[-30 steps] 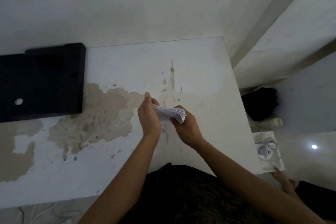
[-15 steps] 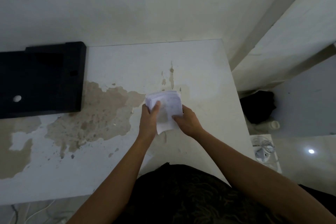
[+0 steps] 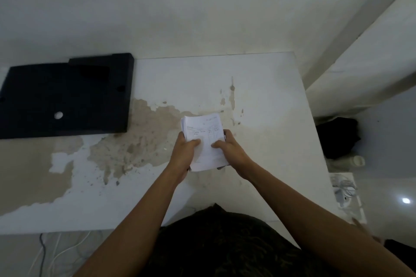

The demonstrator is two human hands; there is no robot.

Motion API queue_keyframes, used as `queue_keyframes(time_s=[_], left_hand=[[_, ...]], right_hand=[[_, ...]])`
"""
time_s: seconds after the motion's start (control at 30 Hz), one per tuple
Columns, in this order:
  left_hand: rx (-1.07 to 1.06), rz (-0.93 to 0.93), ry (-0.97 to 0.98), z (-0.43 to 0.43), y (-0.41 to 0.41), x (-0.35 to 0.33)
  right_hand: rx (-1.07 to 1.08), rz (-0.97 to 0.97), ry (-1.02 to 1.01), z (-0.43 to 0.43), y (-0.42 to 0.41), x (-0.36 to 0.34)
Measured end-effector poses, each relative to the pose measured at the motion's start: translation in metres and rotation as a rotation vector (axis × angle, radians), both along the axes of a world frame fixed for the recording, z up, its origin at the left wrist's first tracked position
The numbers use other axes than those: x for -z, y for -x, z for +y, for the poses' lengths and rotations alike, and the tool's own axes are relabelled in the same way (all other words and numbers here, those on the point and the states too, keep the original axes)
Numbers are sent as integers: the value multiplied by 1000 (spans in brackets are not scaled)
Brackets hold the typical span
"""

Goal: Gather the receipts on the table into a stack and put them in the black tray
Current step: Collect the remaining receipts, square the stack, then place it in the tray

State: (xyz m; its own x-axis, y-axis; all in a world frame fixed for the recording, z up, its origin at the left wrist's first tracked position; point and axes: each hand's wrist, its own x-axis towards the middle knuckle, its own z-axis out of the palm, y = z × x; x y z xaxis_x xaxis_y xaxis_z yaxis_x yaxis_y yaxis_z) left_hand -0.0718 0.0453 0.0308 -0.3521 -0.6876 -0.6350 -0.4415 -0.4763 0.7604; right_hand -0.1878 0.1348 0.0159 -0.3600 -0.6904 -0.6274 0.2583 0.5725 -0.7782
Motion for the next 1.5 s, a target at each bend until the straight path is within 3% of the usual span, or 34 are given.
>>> queue_keyframes(time_s=[0.23,0.37,0.53,0.73,0.97,1.2,1.5], left_hand=[[-63,117,-5,-48,-67,-28],[-42,170,-70,-90,-119,-31],[41,80,-123,-157,-201,-28],[4,37,-144,-233,-297,-23],[-103,-33,-109,-298,-382,-19],[-164,-39,-118,-351,-405,-13],[-229,-18,-190,-393,-422,10]], right_hand=[[-153,-172,88,-30,-41,-25],[-106,-119,118,-62,-89,-21],[48,-63,122,-127,-172,-16],[26,-8,72,-202,-235,-5],[57,141,60,-299,-248,-3],[20,245,-38,-392,-253,-1],[40,273,-309,-417,-247,22]])
